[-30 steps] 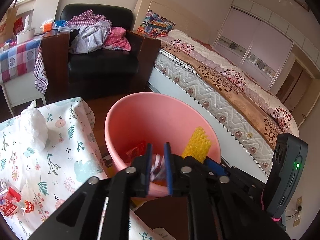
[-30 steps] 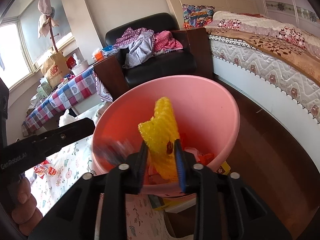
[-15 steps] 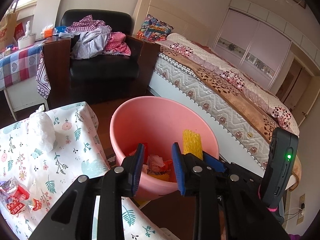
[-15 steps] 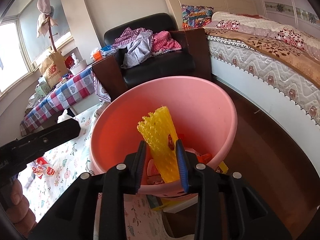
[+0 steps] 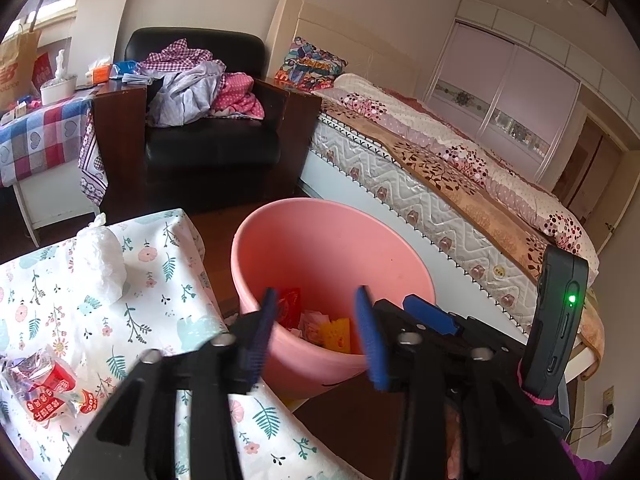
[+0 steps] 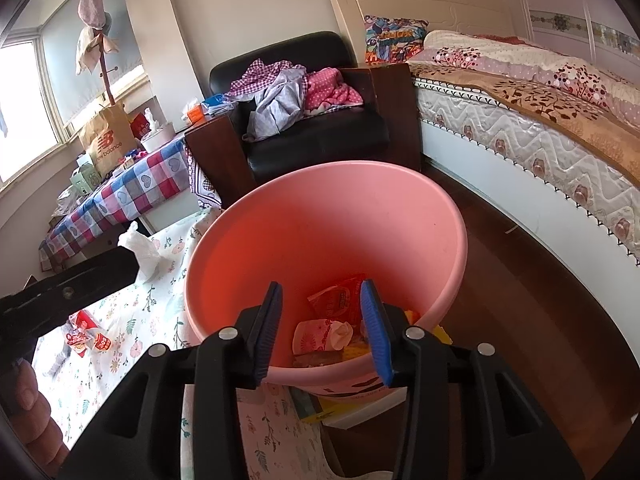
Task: Collect trash
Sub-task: 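Open both tools to drop the items into the pink bucket, then move both open tools back over the remaining trash on the table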
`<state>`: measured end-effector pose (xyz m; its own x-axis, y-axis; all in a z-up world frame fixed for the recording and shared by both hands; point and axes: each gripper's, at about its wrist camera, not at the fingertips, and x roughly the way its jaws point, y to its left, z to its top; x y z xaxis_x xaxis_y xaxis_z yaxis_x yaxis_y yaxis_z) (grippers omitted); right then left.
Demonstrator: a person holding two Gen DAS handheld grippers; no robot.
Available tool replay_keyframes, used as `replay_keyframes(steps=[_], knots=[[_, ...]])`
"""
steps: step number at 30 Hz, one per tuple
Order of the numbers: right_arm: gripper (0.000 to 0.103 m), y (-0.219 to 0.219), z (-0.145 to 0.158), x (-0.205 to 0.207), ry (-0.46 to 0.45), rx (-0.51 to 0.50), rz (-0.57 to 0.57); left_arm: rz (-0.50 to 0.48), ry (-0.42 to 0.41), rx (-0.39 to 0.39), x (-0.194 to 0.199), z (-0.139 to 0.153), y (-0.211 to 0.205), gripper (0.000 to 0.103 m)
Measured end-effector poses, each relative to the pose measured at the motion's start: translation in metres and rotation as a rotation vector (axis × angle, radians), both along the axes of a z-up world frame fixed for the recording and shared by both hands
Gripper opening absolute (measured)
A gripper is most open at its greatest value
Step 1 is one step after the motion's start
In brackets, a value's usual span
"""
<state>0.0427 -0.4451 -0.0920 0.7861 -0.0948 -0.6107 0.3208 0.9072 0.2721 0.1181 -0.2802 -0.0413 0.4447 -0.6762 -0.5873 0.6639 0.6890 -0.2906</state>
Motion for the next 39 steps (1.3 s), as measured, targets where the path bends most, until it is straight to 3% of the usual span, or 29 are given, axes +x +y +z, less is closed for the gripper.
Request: replay_keyframes(steps=[17, 22, 32, 39], knots=[[0.041, 0.029, 0.023, -0.021, -0.026, -0.016, 0.08, 0.034, 0.006, -0.01, -0.015, 0.006, 0.026, 0.043], [0.042, 0.048, 0.027, -0.021, -0.016, -0.012, 0.14, 0.066, -0.028, 0.043, -0.025, 0.005, 0.038, 0.043], [0.042, 0.091, 0.032, -0.011, 0.008, -0.036, 0.251, 0.116, -0.085, 0.099, -0.042, 0.004, 0.094, 0.043], [0.042, 0.124, 0.028, 0.0, 0.032, -0.041, 0.335, 0.174, -0.064, 0.122, -0.047, -0.007, 0.143, 0.043]])
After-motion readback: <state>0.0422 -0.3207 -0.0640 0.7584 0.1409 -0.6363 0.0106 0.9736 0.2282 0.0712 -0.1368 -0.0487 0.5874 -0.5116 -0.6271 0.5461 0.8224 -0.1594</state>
